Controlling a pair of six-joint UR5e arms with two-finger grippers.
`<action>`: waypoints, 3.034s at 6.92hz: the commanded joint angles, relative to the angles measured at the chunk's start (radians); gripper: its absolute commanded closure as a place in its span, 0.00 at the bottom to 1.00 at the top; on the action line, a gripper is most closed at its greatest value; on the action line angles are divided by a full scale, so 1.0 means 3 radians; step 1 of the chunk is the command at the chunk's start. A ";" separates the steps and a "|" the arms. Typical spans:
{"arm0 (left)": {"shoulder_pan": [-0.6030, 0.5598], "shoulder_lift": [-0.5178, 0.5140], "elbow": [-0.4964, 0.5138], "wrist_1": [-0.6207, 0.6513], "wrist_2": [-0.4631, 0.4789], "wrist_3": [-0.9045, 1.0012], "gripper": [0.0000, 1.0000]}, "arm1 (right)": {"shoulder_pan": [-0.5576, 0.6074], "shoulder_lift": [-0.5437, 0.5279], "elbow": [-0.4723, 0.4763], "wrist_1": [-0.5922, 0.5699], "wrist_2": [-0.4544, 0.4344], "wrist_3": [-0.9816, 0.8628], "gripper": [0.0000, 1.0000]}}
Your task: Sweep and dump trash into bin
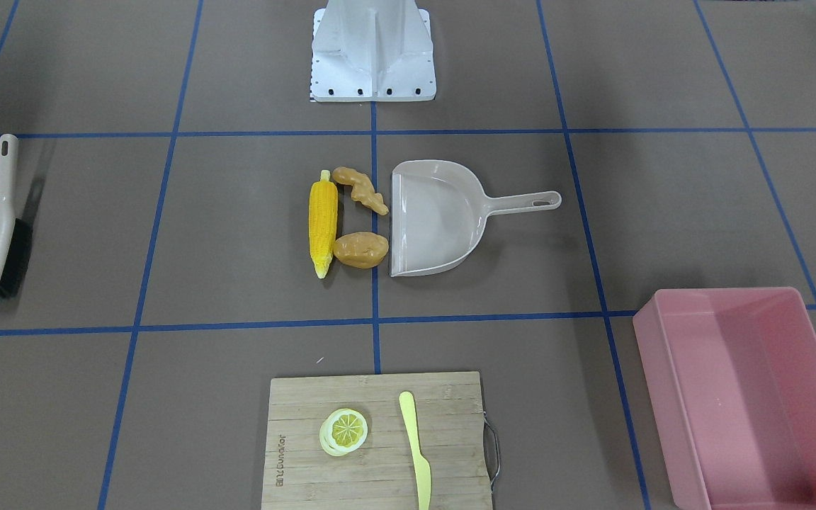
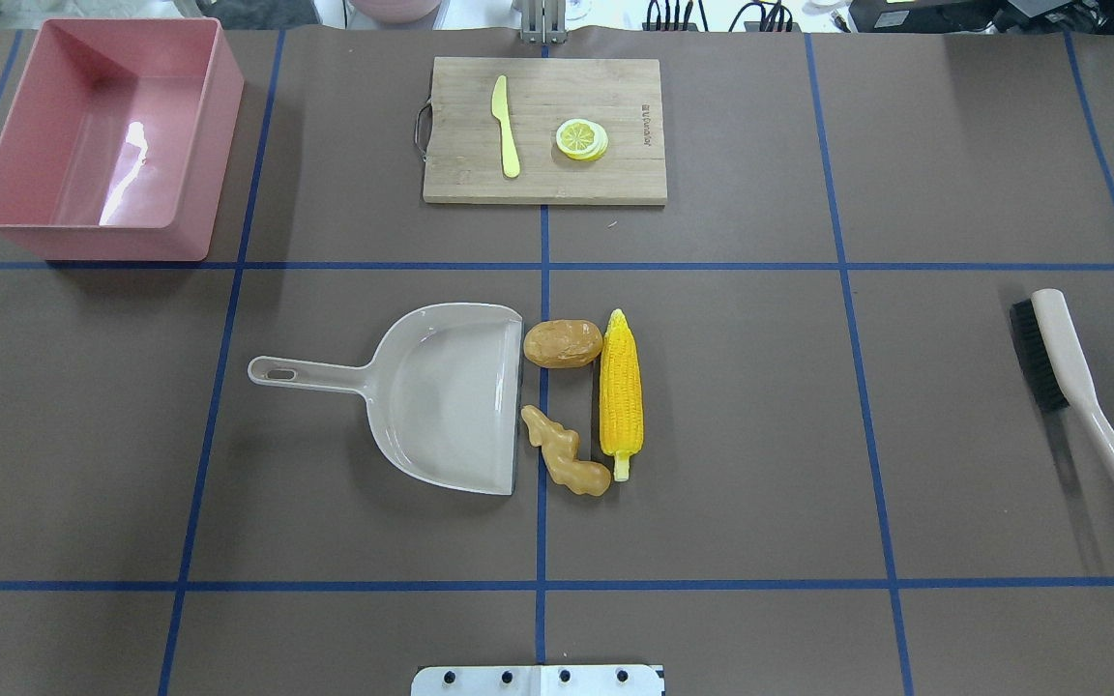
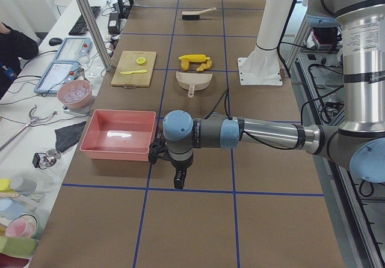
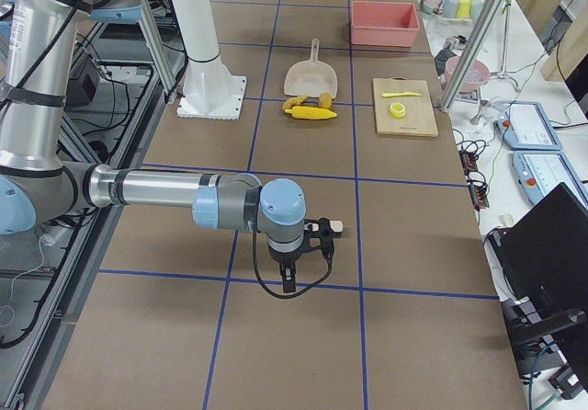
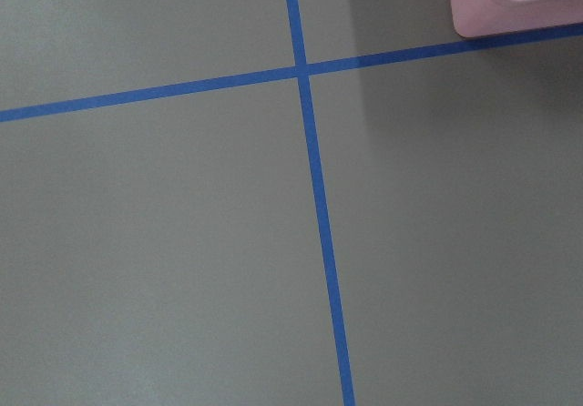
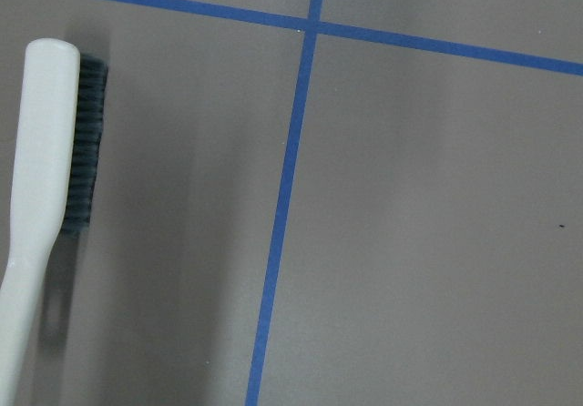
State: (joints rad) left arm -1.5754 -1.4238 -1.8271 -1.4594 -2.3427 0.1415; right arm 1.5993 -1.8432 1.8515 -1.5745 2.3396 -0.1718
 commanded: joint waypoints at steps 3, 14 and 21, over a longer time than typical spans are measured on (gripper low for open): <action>0.0000 -0.0014 -0.0015 0.0022 -0.0004 -0.0022 0.02 | -0.0211 -0.0119 0.0239 0.0007 0.0183 0.0346 0.00; 0.1910 -0.2106 -0.0289 -0.0084 0.0257 -0.0266 0.02 | -0.1637 -0.0217 0.0302 0.0951 -0.0160 0.2441 0.01; 0.2281 -0.1923 -0.0189 -0.0923 0.0507 0.0543 0.02 | -0.2155 -0.0196 -0.0004 0.1458 -0.0379 0.2828 0.03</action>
State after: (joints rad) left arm -0.9012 -2.0332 -1.8951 -1.6962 -2.1989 0.2050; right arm 0.9651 -1.9040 1.8707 -1.1676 2.2309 0.6750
